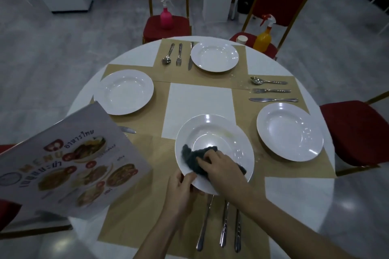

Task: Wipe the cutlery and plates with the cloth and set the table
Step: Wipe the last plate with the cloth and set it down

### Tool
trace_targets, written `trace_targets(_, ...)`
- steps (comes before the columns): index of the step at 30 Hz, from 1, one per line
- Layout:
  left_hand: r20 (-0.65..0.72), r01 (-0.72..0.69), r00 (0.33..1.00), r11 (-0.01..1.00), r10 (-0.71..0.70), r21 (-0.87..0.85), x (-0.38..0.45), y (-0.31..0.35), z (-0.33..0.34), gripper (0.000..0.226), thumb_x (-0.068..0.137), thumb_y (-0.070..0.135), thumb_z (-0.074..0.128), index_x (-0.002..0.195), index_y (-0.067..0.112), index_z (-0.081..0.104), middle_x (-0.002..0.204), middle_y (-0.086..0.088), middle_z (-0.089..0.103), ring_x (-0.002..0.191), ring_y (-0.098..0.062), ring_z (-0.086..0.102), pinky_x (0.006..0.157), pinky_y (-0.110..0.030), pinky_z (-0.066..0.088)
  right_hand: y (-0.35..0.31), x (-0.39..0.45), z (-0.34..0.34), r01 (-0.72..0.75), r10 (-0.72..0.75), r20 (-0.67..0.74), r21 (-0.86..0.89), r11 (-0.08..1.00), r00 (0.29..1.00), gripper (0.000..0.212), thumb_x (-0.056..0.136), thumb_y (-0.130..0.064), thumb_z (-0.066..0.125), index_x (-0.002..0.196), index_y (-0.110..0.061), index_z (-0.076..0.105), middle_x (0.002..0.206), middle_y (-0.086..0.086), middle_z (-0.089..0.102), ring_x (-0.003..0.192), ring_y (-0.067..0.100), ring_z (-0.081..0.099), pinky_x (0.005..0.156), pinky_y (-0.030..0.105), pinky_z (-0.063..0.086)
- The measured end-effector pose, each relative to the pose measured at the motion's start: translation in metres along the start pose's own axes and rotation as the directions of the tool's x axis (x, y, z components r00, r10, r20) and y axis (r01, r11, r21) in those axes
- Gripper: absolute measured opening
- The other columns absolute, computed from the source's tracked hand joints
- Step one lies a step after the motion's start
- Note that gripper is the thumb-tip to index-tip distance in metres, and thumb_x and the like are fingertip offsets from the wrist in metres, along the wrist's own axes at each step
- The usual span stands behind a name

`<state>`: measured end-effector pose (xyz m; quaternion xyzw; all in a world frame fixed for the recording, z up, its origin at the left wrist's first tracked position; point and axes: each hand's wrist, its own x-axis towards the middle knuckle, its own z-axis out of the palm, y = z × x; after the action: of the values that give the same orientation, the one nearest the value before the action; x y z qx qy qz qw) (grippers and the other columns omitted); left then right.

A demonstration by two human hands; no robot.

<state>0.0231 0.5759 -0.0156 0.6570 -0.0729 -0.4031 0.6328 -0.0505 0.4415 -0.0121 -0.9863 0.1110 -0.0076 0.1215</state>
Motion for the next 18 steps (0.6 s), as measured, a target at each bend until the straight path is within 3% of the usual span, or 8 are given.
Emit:
trace_targets(3, 0.030, 0.032, 0.999, 0.999, -0.031, -0.028, -0.014, -0.012, -0.006, 0.022, 0.095, 0.009, 0.051, 0.104, 0.015, 0.070, 0.095, -0.010, 0.074, 0.088, -0.025, 0.070, 0.070, -0.036, 0.058, 0.004, -0.010, -0.008, 0.046, -0.042, 0.039, -0.086, 0.995, 0.998, 0.046, 0.067, -0.013, 0.081, 0.111, -0.014, 0.068, 0.094, 0.008, 0.064, 0.079, 0.023, 0.062, 0.064, 0.031, 0.053)
trace_targets(6, 0.024, 0.020, 1.000, 1.000, -0.020, 0.007, -0.029, -0.021, -0.006, 0.016, 0.084, 0.024, 0.057, 0.088, 0.016, 0.070, 0.084, -0.010, 0.069, 0.079, -0.027, 0.065, 0.067, -0.040, 0.054, 0.035, -0.011, -0.015, -0.079, 0.094, 0.051, -0.248, 0.966, 0.994, 0.037, 0.091, -0.011, 0.056, 0.127, -0.013, 0.053, 0.122, 0.011, 0.055, 0.109, 0.027, 0.053, 0.092, 0.038, 0.046)
trace_targets(9, -0.009, 0.004, 1.000, 1.000, -0.004, 0.016, -0.033, -0.023, 0.002, 0.017, 0.084, 0.024, 0.057, 0.091, 0.015, 0.070, 0.089, -0.009, 0.071, 0.087, -0.027, 0.067, 0.072, -0.044, 0.055, 0.039, -0.017, -0.014, -0.195, 0.214, 0.056, -0.245, 0.950, 0.975, 0.039, 0.095, -0.009, 0.047, 0.134, -0.012, 0.044, 0.131, 0.010, 0.047, 0.120, 0.027, 0.044, 0.101, 0.036, 0.038)
trace_targets(11, -0.043, -0.007, 0.999, 1.000, 0.007, -0.004, -0.033, -0.022, 0.004, 0.014, 0.091, 0.012, 0.056, 0.097, 0.010, 0.069, 0.092, -0.011, 0.071, 0.090, -0.028, 0.066, 0.076, -0.046, 0.054, 0.018, -0.025, -0.008, -0.144, 0.157, 0.076, -0.157, 0.977, 0.985, 0.041, 0.092, -0.010, 0.054, 0.132, -0.011, 0.049, 0.127, 0.011, 0.051, 0.116, 0.027, 0.049, 0.097, 0.035, 0.041)
trace_targets(13, -0.063, 0.005, 0.998, 1.000, -0.005, -0.007, -0.036, -0.022, 0.003, 0.020, 0.094, 0.006, 0.052, 0.106, 0.008, 0.068, 0.098, -0.011, 0.073, 0.094, -0.027, 0.068, 0.081, -0.046, 0.056, -0.005, -0.039, -0.003, -0.009, 0.017, 0.098, -0.081, 0.997, 0.995, 0.048, 0.074, -0.014, 0.075, 0.120, -0.011, 0.063, 0.108, 0.010, 0.063, 0.096, 0.025, 0.062, 0.078, 0.033, 0.051)
trace_targets(15, -0.041, 0.020, 0.999, 1.000, -0.020, -0.001, -0.041, -0.023, 0.000, 0.023, 0.094, 0.005, 0.050, 0.108, 0.008, 0.068, 0.095, -0.012, 0.074, 0.090, -0.026, 0.069, 0.077, -0.041, 0.058, -0.012, -0.050, -0.001, 0.081, -0.071, 0.103, -0.090, 0.993, 0.992, 0.057, 0.057, -0.019, 0.088, 0.111, -0.014, 0.070, 0.093, 0.005, 0.066, 0.079, 0.019, 0.064, 0.064, 0.028, 0.053)
trace_targets(18, 0.014, 0.054, 0.998, 0.997, -0.055, 0.047, -0.051, -0.024, 0.003, 0.022, 0.094, 0.004, 0.051, 0.105, 0.009, 0.069, 0.090, -0.011, 0.074, 0.082, -0.024, 0.069, 0.067, -0.033, 0.057, 0.000, -0.053, -0.004, 0.072, -0.064, 0.067, -0.135, 0.988, 0.996, 0.056, 0.063, -0.016, 0.084, 0.116, -0.012, 0.067, 0.096, 0.007, 0.065, 0.081, 0.020, 0.063, 0.067, 0.030, 0.053)
